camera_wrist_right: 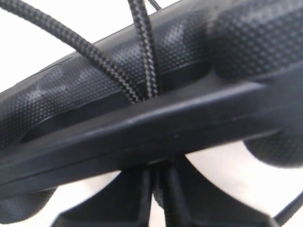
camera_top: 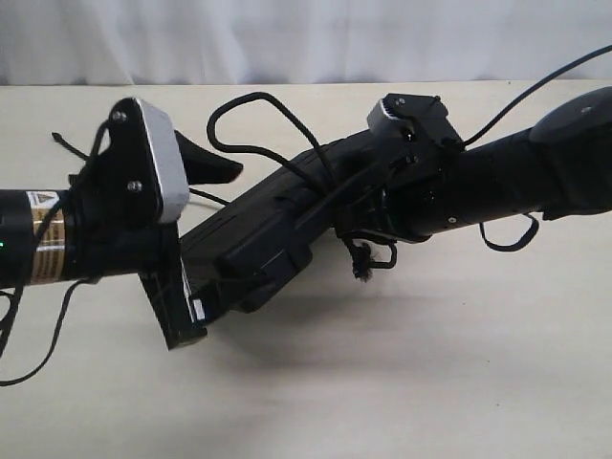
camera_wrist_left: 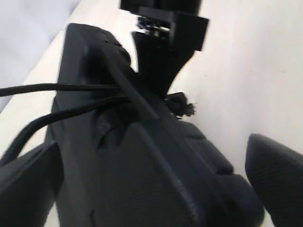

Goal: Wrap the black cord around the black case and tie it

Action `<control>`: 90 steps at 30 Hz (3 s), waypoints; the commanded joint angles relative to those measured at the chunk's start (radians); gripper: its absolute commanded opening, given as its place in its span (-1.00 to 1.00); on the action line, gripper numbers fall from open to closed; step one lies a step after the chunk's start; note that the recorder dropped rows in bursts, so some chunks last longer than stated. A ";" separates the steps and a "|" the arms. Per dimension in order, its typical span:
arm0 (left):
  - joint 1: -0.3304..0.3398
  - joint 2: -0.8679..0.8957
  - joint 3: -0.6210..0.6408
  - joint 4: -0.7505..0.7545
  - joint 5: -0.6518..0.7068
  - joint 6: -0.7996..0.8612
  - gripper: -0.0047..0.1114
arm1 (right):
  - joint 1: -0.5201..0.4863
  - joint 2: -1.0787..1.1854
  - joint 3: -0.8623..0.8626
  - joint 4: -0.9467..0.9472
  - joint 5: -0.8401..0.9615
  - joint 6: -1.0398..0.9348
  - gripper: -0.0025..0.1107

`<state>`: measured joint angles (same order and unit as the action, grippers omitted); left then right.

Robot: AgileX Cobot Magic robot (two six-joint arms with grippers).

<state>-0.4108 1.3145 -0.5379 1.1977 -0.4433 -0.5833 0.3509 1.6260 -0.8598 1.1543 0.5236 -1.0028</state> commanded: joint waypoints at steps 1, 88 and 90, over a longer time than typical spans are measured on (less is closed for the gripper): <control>-0.004 -0.061 -0.036 -0.320 0.227 -0.024 0.78 | 0.001 -0.008 0.002 0.007 -0.026 -0.007 -0.88; 0.384 0.547 -0.661 0.502 -0.778 -1.252 -0.92 | -0.094 -0.008 -0.103 -0.594 0.077 0.462 0.29; 0.377 0.547 -0.661 0.500 -0.778 -1.252 -0.92 | -0.094 -0.008 -0.105 -0.594 0.003 0.462 0.29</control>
<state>-0.0238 1.8616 -1.1920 1.7245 -1.2188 -1.8380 0.2649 1.6260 -0.9559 0.5874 0.6203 -0.5600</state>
